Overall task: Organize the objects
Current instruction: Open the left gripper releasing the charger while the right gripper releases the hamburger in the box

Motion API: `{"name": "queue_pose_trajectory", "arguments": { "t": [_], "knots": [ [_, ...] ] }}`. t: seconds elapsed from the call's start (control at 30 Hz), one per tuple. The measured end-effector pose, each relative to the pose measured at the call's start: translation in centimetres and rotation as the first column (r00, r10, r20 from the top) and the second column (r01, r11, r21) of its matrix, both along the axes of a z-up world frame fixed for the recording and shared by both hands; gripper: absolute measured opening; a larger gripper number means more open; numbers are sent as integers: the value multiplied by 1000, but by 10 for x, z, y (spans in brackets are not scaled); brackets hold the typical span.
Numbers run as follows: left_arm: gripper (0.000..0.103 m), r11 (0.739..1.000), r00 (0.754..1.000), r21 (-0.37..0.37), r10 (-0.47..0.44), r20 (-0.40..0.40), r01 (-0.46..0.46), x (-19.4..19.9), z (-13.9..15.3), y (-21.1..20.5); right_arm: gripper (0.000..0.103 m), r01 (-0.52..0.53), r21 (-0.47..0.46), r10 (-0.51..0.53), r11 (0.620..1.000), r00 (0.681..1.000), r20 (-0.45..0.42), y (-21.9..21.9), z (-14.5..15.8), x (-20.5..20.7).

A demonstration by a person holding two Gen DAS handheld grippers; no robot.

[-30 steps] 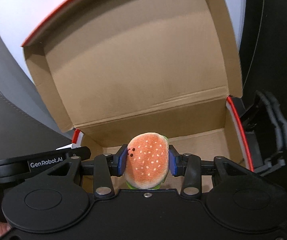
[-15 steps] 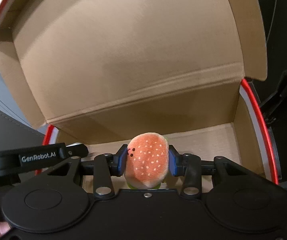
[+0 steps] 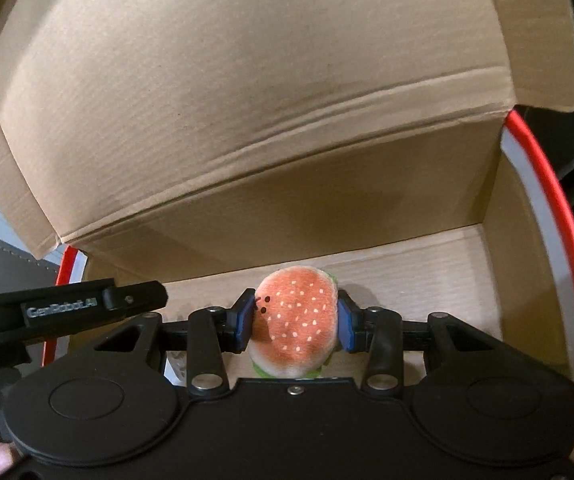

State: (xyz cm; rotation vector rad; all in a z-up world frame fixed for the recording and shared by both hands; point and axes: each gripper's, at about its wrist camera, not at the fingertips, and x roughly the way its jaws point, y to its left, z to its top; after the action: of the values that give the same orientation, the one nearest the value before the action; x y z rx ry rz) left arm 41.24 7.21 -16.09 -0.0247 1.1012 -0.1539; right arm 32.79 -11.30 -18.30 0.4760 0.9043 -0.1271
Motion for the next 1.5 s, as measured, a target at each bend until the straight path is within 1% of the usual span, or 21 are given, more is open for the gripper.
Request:
{"name": "queue_pose_trajectory", "arguments": {
  "t": [0.2, 0.27, 0.3, 0.33, 0.57, 0.63, 0.77, 0.8, 0.83, 0.87, 0.97, 1.03, 1.07, 1.1, 1.13, 1.2, 1.27, 1.3, 1.33, 1.43, 1.5],
  "knots": [
    [48, 1000, 1000, 17, 1, 10, -1, -9, 17, 6, 41, -6, 46, 5, 999, 1000, 7, 2, -4, 5],
    [48, 1000, 1000, 23, 4, 13, -4, -11, 23, 9, 43, -12, 60, 10, 998, 1000, 25, 7, -4, 8],
    [49, 1000, 1000, 25, 7, 15, -8, -13, 28, 11, 46, -19, 73, 17, 997, 1000, 27, 9, -4, 9],
    [50, 1000, 1000, 26, 14, 17, -14, -15, 32, 13, 47, -19, 80, 17, 997, 999, 31, 10, -4, 9],
    [52, 999, 999, 12, 37, 14, -37, -21, 47, 26, 51, -28, 109, 22, 994, 998, 54, 7, 11, -4],
    [56, 999, 999, 4, 40, 15, -40, -25, 54, 28, 57, -26, 110, 18, 994, 998, 67, 6, 18, -9],
    [64, 999, 999, -7, 48, 22, -48, -34, 69, 33, 58, -10, 99, 1, 995, 996, 84, 3, 34, -24],
    [68, 999, 999, -9, 47, 21, -46, -36, 71, 35, 59, -12, 92, 4, 996, 996, 84, 3, 38, -27],
    [72, 999, 999, -12, 45, 18, -45, -39, 75, 36, 61, -19, 79, 13, 997, 996, 84, 5, 44, -32],
    [73, 999, 999, -14, 43, 18, -43, -41, 77, 36, 62, -26, 70, 20, 997, 996, 86, 6, 48, -34],
    [80, 999, 999, -18, 30, 29, -30, -50, 86, 38, 74, -28, 47, 23, 998, 994, 104, 11, 64, -47],
    [85, 1000, 999, -12, 19, 36, -18, -56, 90, 40, 75, -35, 33, 31, 999, 993, 115, 14, 72, -56],
    [86, 1000, 999, -13, 11, 42, -11, -59, 94, 40, 76, -40, 23, 37, 999, 992, 118, 17, 77, -60],
    [87, 1000, 999, -15, 3, 48, -3, -62, 97, 40, 79, -43, 12, 41, 999, 992, 120, 19, 82, -64],
    [90, 1000, 999, -17, -6, 54, 7, -66, 102, 41, 85, -42, 2, 41, 999, 992, 123, 21, 86, -68],
    [93, 999, 998, -21, -22, 64, 24, -73, 110, 41, 93, -36, -14, 37, 999, 989, 144, 23, 98, -80],
    [96, 999, 996, -27, -34, 81, 36, -82, 120, 43, 96, -26, -21, 29, 999, 987, 161, 25, 110, -88],
    [98, 999, 995, -31, -39, 90, 42, -86, 125, 44, 101, -19, -28, 23, 999, 986, 167, 27, 115, -93],
    [99, 998, 994, -34, -46, 102, 50, -91, 130, 45, 103, -9, -37, 16, 999, 984, 176, 29, 119, -97],
    [103, 996, 989, -44, -71, 128, 77, -107, 142, 48, 103, 8, -45, 1, 999, 981, 194, 33, 131, -113],
    [103, 995, 987, -55, -74, 140, 83, -117, 150, 51, 103, 18, -45, -8, 999, 979, 205, 35, 136, -122]
  ]
}}
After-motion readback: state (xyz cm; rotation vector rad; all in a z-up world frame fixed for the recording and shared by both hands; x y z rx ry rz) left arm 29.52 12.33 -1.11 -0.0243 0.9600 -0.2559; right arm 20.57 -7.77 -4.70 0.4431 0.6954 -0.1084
